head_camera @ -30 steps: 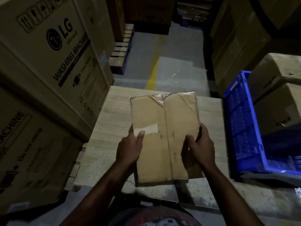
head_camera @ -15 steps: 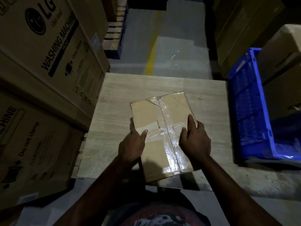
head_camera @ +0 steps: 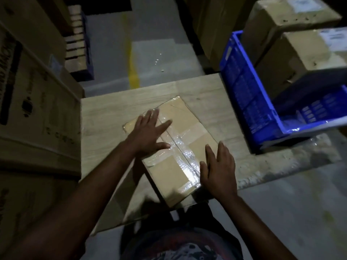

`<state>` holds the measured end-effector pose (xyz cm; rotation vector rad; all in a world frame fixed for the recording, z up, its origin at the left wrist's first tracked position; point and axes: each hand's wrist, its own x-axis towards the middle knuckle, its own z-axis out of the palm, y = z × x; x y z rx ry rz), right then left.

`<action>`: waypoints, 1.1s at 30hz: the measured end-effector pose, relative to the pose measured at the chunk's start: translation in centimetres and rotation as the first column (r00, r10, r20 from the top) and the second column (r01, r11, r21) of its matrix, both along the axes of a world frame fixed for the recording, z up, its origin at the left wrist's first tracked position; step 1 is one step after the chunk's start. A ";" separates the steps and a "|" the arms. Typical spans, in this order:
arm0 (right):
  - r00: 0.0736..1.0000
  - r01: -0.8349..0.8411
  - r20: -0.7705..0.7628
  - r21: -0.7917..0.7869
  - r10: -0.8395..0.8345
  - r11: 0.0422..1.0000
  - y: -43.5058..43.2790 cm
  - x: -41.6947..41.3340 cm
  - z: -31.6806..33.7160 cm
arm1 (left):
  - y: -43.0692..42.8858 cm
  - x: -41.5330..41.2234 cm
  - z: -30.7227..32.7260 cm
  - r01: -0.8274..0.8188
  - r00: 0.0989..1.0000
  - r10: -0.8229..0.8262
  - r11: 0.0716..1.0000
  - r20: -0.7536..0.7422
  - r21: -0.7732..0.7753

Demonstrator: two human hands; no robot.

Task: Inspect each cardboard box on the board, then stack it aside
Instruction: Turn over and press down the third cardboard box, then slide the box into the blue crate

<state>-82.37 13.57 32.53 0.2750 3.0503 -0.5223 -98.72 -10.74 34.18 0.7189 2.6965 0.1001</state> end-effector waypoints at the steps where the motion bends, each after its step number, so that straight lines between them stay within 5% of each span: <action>1: 0.999 0.041 -0.013 -0.017 -0.041 0.999 -0.3 0.9 -0.1 | -0.2 -0.9 0.2 -0.001 1.000 0.001 1.000 0.003 -0.017; 5: 0.985 0.162 -0.015 -0.235 -0.170 0.958 -2.2 3.7 -0.3 | -0.5 -2.6 0.5 -0.012 0.997 0.011 1.000 0.080 0.011; 12: 0.943 0.325 0.147 -0.581 -0.297 0.746 -6.7 5.7 0.3 | -1.4 -1.3 0.1 -0.047 0.997 0.052 0.996 -0.061 0.072; 18: 0.967 0.255 0.125 -0.480 -0.223 0.839 -4.9 3.2 0.5 | -2.2 2.3 -0.2 -0.308 0.950 0.312 0.943 -0.015 0.124; 24: 0.994 0.019 0.110 -0.294 0.015 0.956 -1.5 -3.4 0.6 | -2.0 9.2 -0.8 -0.692 0.708 0.706 0.700 -0.026 0.178; 33: 0.993 -0.063 0.079 -0.285 0.089 0.956 -1.6 -8.8 1.5 | -2.8 11.7 -0.2 -0.777 0.614 0.786 0.587 0.071 0.226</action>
